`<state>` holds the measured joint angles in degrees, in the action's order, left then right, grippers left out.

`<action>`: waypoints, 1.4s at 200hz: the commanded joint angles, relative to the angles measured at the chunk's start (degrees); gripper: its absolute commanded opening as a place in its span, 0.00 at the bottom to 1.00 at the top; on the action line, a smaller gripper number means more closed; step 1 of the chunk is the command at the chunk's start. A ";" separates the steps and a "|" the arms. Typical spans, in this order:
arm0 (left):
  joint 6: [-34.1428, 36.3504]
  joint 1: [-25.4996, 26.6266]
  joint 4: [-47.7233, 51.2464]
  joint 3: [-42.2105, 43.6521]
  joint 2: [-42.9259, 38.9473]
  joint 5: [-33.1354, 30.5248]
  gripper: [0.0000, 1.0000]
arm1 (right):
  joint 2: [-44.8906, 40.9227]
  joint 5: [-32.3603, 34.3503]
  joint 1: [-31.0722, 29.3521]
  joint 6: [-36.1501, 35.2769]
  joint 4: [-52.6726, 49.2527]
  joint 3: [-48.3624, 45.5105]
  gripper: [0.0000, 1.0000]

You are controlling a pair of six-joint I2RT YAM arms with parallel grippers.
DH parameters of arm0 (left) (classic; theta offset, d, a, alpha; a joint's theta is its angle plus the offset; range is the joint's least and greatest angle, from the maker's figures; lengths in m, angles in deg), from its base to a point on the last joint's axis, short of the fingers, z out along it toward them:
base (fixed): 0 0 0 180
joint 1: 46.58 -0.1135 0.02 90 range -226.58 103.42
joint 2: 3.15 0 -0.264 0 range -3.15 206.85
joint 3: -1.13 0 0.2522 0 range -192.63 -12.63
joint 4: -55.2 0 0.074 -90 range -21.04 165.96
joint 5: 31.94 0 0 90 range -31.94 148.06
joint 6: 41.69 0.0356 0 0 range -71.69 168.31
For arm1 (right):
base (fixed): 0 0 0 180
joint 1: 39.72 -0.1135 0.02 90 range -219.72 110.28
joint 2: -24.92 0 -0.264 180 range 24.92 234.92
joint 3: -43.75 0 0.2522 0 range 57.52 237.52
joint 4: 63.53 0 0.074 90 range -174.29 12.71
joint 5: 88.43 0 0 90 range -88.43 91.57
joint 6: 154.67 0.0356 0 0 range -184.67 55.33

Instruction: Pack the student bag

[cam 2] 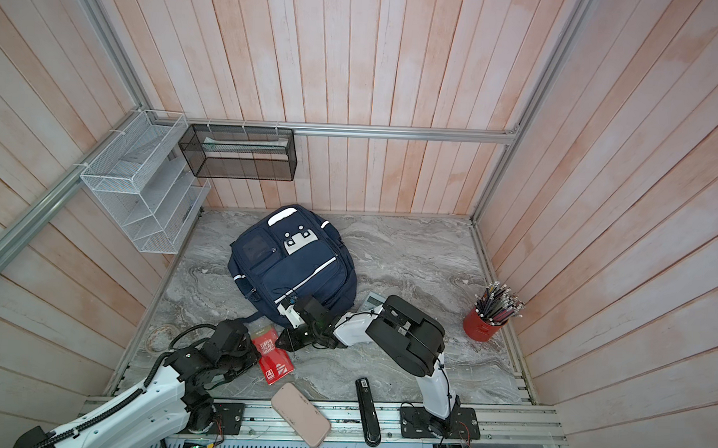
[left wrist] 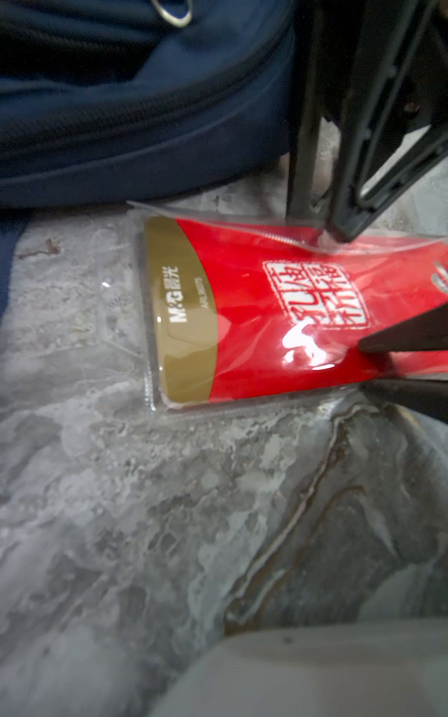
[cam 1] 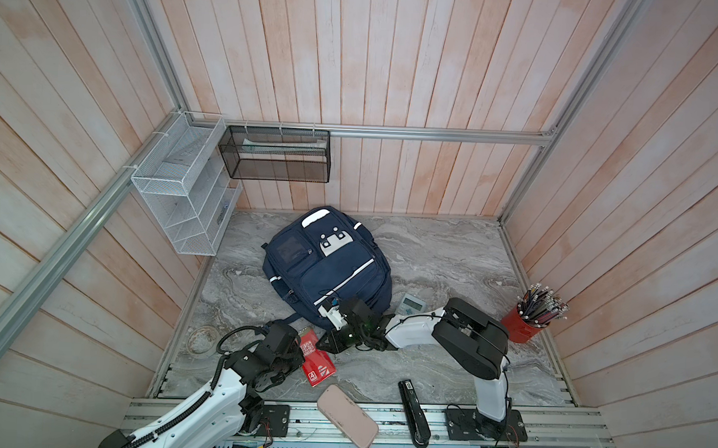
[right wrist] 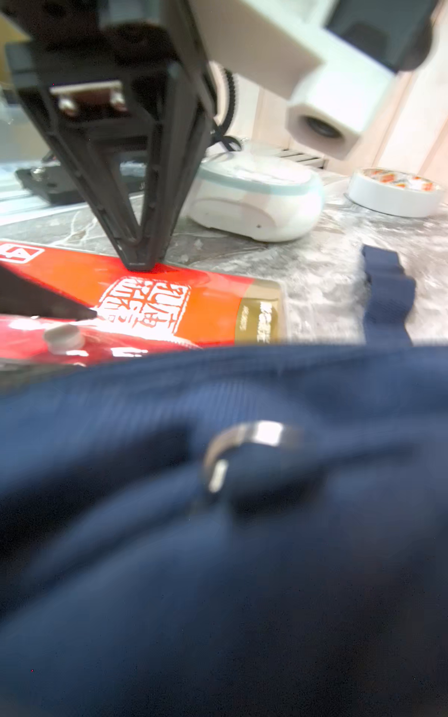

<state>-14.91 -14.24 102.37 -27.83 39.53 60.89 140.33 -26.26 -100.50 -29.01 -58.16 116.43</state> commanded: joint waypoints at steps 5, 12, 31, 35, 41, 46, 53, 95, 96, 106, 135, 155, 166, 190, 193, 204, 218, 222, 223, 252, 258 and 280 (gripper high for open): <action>0.91 0.00 -3.53 2.47 0.64 2.01 0.12 | 4.11 -5.49 -2.70 -0.68 0.33 2.63 0.30; 0.91 0.01 -3.36 2.52 0.35 1.92 0.12 | 4.61 -5.65 -2.60 -0.61 0.36 2.86 0.28; 0.99 -0.21 -2.97 2.71 -0.66 1.85 0.12 | 4.95 -5.83 -2.56 -0.89 -0.24 3.51 0.18; 1.08 -0.32 -2.78 2.64 -0.80 1.83 0.12 | 4.71 -5.91 -2.62 -0.94 -0.32 3.49 0.15; 1.21 -0.45 -2.57 2.52 -1.06 1.83 0.12 | 4.33 -5.92 -2.59 -1.12 -0.22 3.25 0.11; 1.31 -0.60 -2.43 2.54 -1.23 1.89 0.12 | 3.89 -6.00 -2.54 -1.27 -0.07 3.10 0.08; 1.36 -0.70 -2.32 2.45 -1.37 1.83 0.12 | 3.33 -5.80 -2.58 -1.66 -0.78 3.30 0.05; 2.56 -1.59 -0.06 0.35 -2.97 0.93 0.13 | -1.91 -1.23 -2.77 -4.55 -6.62 4.39 0.00; 2.61 -1.58 0.10 0.22 -3.05 0.89 0.13 | -2.11 -1.11 -2.73 -4.59 -6.68 4.46 0.00; 3.37 -1.66 1.03 -0.99 -4.02 0.47 0.17 | -3.75 -0.07 -2.83 -4.96 -7.92 4.76 0.00; 5.34 -1.80 3.72 -4.57 -7.10 -1.43 0.38 | -8.61 3.07 -2.84 -6.07 -10.37 5.47 0.00; 6.76 -1.92 5.24 -7.01 -8.22 -2.63 0.60 | -9.73 6.07 -2.86 -7.72 -13.89 6.96 0.00; 7.34 -1.94 6.67 -8.80 -8.12 -3.36 0.69 | -10.35 8.09 -2.72 -8.45 -15.67 7.51 0.00; 8.95 -1.95 7.21 -11.77 -7.73 -3.23 0.85 | -13.11 10.92 -1.79 -9.50 -18.35 7.50 0.00; 9.25 -1.93 6.86 -12.11 -7.63 -3.19 0.86 | -13.63 11.45 -1.47 -9.51 -18.72 7.36 0.00; 9.77 -1.93 6.00 -13.52 -6.80 -3.50 0.88 | -15.79 12.87 -0.41 -9.58 -19.58 6.56 0.00; 11.13 -1.97 3.65 -15.49 -4.81 -3.01 0.89 | -19.20 14.62 1.63 -9.29 -20.19 4.54 0.00; 11.76 -1.93 2.89 -16.17 -4.10 -2.65 0.89 | -20.39 15.02 2.33 -9.29 -20.26 3.85 0.00; 11.92 -1.93 2.67 -16.35 -3.92 -2.57 0.89 | -20.53 15.19 2.50 -9.29 -20.36 3.67 0.00; 16.54 -0.89 -2.46 -21.73 3.11 -1.81 0.78 | -30.07 18.03 8.61 -9.17 -21.28 -2.29 0.00; 17.64 -0.26 -3.08 -23.34 5.26 -2.21 0.78 | -32.31 18.32 10.07 -9.03 -21.48 -3.63 0.00; 22.77 4.89 -2.88 -31.79 14.45 -8.04 0.80 | -39.86 19.12 17.44 -8.40 -23.07 -8.39 0.00</action>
<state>0.46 -13.76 102.72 -51.92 47.03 58.22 106.74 -10.17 -88.91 -37.73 -78.20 112.19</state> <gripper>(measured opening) 0.783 0.090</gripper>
